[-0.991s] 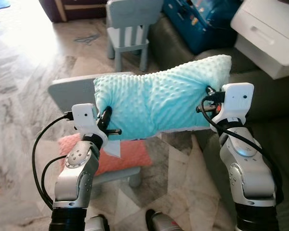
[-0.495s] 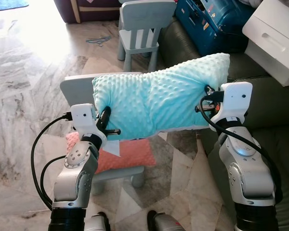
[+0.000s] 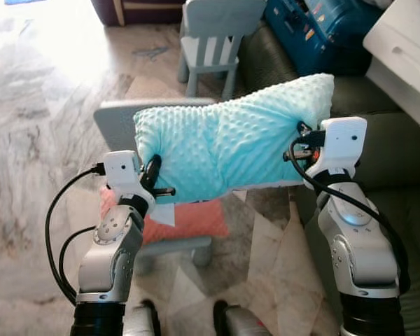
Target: Move the pillow to the sofa
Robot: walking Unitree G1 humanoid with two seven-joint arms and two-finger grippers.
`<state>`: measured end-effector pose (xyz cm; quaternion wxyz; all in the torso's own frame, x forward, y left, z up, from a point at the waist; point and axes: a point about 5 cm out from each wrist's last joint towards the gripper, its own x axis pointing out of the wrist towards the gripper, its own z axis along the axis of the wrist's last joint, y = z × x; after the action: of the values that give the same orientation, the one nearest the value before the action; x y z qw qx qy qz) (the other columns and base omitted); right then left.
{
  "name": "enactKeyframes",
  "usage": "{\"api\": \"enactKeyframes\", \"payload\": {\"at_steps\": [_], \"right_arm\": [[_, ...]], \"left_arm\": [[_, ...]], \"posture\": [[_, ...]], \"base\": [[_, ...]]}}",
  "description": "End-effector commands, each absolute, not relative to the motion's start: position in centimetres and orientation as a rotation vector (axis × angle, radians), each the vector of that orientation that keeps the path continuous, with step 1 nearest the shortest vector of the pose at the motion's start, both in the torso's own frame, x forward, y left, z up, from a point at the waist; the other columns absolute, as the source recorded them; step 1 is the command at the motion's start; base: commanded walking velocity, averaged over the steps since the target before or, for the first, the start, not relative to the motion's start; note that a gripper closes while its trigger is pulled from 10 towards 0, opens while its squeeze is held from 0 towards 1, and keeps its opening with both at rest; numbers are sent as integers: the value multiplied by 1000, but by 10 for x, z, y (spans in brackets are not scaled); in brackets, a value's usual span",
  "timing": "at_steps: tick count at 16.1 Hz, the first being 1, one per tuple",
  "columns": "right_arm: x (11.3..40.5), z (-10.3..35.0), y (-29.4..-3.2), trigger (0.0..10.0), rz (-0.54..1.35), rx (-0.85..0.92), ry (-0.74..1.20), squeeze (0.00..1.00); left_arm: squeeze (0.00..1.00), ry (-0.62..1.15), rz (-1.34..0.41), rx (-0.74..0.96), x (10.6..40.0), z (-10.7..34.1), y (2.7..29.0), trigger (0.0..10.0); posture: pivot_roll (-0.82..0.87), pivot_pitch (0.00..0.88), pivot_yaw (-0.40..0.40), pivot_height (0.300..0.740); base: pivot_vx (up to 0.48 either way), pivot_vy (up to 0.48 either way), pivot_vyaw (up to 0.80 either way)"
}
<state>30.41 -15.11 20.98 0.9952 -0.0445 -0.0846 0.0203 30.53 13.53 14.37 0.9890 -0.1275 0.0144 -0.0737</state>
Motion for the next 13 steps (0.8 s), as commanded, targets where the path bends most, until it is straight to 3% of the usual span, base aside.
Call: {"api": "enactKeyframes", "payload": {"at_steps": [1,13], "right_arm": [[303,213,-152,10000,38,-84,-188,0],[303,212,-151,10000,34,-76,-186,0]], "left_arm": [[0,48,-150,-256,305,140,133,10000],[0,58,-142,-263,306,139,135,10000]], "posture": [[-111,222,-67,740],[-114,224,-63,740]], "base": [[-375,0,0],[-375,0,0]]}}
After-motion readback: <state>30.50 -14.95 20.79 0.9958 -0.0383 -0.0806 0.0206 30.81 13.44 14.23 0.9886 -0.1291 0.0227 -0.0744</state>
